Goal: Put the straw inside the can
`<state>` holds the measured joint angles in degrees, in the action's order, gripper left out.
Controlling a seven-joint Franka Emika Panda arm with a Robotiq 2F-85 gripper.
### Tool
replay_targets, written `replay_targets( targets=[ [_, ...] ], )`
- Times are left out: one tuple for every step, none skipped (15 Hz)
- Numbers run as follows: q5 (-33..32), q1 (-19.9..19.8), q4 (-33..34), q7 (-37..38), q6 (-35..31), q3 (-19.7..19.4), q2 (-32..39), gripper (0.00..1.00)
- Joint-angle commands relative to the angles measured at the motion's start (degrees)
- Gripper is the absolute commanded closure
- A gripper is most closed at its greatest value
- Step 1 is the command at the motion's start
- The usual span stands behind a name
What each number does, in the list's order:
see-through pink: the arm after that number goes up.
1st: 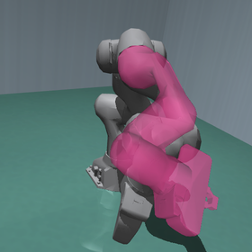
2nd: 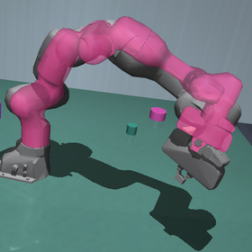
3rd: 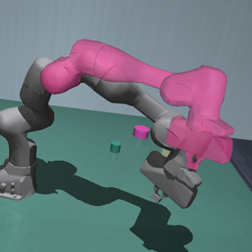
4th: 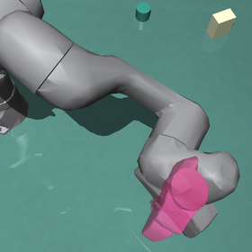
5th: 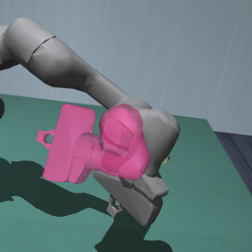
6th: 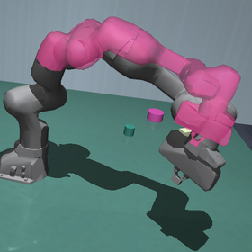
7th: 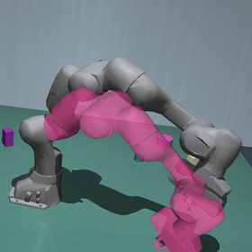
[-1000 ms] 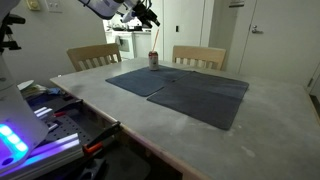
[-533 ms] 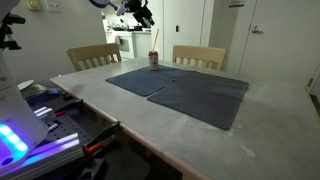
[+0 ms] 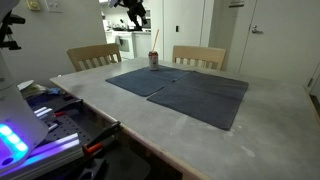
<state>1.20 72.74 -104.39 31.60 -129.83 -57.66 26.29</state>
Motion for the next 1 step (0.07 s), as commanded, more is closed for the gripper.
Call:
replay_targets(
  targets=[
    [-3.72, -9.2, 1.81, 1.02, 4.4, 10.47, -6.13, 0.0]
  ],
)
